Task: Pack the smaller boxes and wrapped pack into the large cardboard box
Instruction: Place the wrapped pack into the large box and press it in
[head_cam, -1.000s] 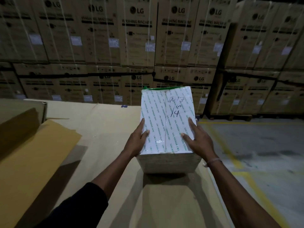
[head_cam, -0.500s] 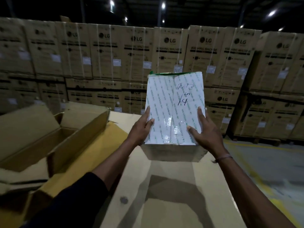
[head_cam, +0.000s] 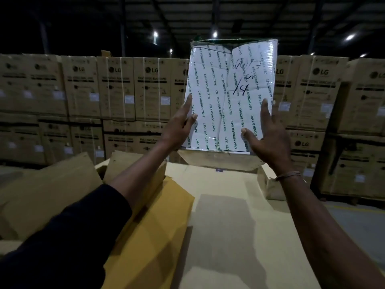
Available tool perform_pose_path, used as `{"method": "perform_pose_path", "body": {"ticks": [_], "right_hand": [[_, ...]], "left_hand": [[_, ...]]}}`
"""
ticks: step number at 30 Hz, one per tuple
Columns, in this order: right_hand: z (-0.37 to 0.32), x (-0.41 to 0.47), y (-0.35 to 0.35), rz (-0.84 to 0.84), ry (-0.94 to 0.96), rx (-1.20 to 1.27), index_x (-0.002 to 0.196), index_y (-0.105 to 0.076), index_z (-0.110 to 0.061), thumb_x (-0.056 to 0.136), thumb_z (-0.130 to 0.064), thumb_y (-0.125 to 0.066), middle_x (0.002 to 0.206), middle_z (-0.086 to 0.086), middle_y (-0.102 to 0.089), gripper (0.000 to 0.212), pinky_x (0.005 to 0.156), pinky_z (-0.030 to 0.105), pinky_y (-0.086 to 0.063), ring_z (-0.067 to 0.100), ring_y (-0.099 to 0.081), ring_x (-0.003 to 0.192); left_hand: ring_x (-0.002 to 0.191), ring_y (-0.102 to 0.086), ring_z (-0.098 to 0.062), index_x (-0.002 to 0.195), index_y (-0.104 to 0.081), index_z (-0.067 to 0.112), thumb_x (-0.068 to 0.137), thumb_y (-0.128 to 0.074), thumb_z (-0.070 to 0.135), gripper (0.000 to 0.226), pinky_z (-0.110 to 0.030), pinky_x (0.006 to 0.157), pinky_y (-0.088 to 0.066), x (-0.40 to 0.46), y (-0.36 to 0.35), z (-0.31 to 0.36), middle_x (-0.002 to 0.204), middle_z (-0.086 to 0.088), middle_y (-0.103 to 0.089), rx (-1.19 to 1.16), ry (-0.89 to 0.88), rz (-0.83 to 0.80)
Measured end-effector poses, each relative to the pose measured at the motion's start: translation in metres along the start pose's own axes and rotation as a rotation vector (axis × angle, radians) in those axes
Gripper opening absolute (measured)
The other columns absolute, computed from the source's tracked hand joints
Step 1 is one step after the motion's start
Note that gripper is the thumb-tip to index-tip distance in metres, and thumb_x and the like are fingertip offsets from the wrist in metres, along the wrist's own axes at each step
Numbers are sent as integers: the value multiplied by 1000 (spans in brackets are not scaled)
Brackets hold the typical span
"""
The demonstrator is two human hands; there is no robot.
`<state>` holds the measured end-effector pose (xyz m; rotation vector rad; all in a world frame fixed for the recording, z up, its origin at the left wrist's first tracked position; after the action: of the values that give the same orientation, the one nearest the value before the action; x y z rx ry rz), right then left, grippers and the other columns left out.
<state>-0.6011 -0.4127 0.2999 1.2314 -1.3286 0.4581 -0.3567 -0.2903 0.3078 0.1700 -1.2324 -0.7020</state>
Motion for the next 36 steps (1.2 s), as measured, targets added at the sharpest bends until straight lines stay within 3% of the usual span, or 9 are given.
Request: {"method": "perform_pose_path", "body": {"ticks": [10,15,17,19,23,27,29,32,36], "right_hand": [[-63,57,-99,-44,22,23,167,-8,-28,94,-56,-65,171,8,-21,97,96,41,-51,29,-45,144],[-112,70,-139,-65,30,-41,167,-5,-28,94,-62,-60,173,7,-16,97,81,41,-58,31,-46,143],[-138,73,-155,-79,39,-63,167,-4,-27,94,-62,-59,172,10,-17,98,79,40,-59,34,-53,135],[-168,76,-170,-92,40,-76,167,-3,-25,95,-61,-59,171,13,-19,98,85,38,-55,36,-52,135],[-242,84,-196,-98,28,-85,167,-3,-25,93,-67,-55,171,13,-19,100,96,41,-51,36,-43,145],[-318,83,-227,-147,-12,-74,167,-7,-21,93,-64,-60,167,17,-27,101,106,45,-44,38,-40,146],[-346,80,-243,-199,-39,-64,167,-7,-20,92,-64,-60,164,21,-34,102,107,40,-41,38,-43,143],[-375,70,-262,-279,-96,-51,167,-6,-20,89,-69,-56,163,20,-36,105,110,39,-39,37,-42,144],[-399,55,-273,-383,-161,-11,166,-10,-17,92,-63,-63,164,17,-35,102,116,42,-39,34,-38,149]], "left_hand": [[105,-65,-8,164,-6,25,110,-43,28,66,-24,80,-51,39,54,-107,167,-5,-23,36,22,3],[118,-65,-22,164,-4,31,110,-41,35,66,-39,86,-56,35,93,-162,167,-4,-26,12,39,4],[113,-64,-35,164,-4,30,110,-40,35,66,-40,78,-56,31,115,-180,163,-17,-32,33,63,-9],[118,-53,-50,164,-4,28,110,-40,33,65,-57,87,-53,24,142,-199,155,-33,-33,39,87,-26],[94,-66,-21,163,0,34,108,-42,44,71,-54,87,-59,14,209,-240,168,-13,-18,-7,58,-34],[116,-63,-17,164,-3,23,108,-46,37,72,-36,96,-50,-2,277,-279,167,-14,-19,-9,75,-47],[130,-52,-11,164,-5,21,107,-47,35,72,-38,108,-44,-12,303,-297,167,-13,-19,-34,108,-74],[150,-33,-27,164,-9,25,105,-51,38,73,-43,118,-37,-28,326,-324,168,-10,-17,-92,193,-140],[149,-34,-28,163,-12,24,104,-53,36,73,-42,118,-35,-48,341,-345,166,-8,-26,-128,294,-244]]}}
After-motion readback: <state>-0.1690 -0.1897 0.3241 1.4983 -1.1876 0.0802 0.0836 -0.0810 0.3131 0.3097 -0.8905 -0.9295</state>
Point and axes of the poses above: each hand's wrist, its own x-axis towards the middle knuckle, its own y-axis out of the back of the hand, z = x × y, the point moved 9 cm from there along x, towards the middle knuckle
